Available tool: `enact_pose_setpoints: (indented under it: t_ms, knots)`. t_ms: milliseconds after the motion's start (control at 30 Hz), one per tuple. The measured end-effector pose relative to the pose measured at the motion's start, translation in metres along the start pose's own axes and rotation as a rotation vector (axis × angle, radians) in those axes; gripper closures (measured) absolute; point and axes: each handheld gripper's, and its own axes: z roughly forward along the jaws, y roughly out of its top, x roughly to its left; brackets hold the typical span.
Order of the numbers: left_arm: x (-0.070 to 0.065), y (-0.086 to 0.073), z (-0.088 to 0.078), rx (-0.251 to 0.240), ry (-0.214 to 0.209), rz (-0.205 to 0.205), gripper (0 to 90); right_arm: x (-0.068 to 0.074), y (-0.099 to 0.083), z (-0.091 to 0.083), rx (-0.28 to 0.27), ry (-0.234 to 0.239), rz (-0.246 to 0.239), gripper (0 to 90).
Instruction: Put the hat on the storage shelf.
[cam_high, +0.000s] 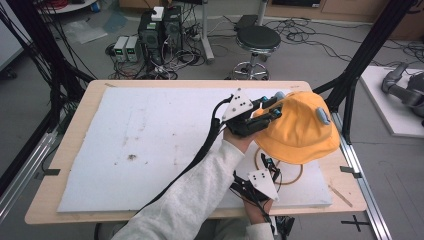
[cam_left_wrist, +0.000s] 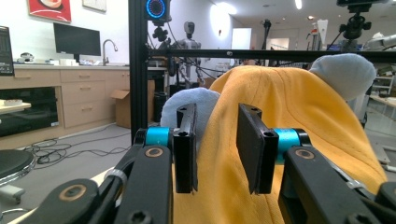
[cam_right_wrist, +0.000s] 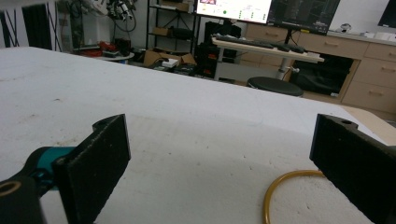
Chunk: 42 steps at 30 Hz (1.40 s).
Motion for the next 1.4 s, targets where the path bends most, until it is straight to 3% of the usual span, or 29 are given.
enact_pose_setpoints:
  t_ms: [200, 367, 567, 767, 1033, 1200, 1400]
  knots:
    - [0.002, 0.001, 0.004, 0.021, 0.006, 0.004, 66.0, 0.0, 0.0, 0.0, 0.005, 0.001, -0.001, 4.5]
    - [-0.003, 0.003, 0.005, 0.004, -0.036, 0.017, 62.5, 0.0, 0.0, 0.0, 0.006, 0.004, 0.001, 4.5]
    - [-0.002, 0.0, 0.008, 0.04, -0.054, 0.031, 61.9, 0.0, 0.0, 0.001, 0.007, 0.004, 0.004, 4.5]
    - [-0.001, 0.001, 0.008, 0.03, -0.069, 0.023, 60.7, 0.0, 0.0, 0.001, 0.006, 0.005, 0.004, 4.5]
    - [0.001, 0.003, 0.004, 0.012, -0.078, 0.017, 48.1, 0.0, 0.0, 0.001, 0.005, 0.005, 0.008, 4.5]
    - [0.003, 0.006, -0.001, -0.013, -0.081, 0.007, 45.8, 0.0, 0.0, 0.001, 0.006, 0.002, 0.005, 4.5]
    - [0.007, 0.012, -0.011, -0.032, -0.067, 0.029, 42.8, 0.0, 0.0, 0.002, 0.008, 0.004, 0.001, 4.5]
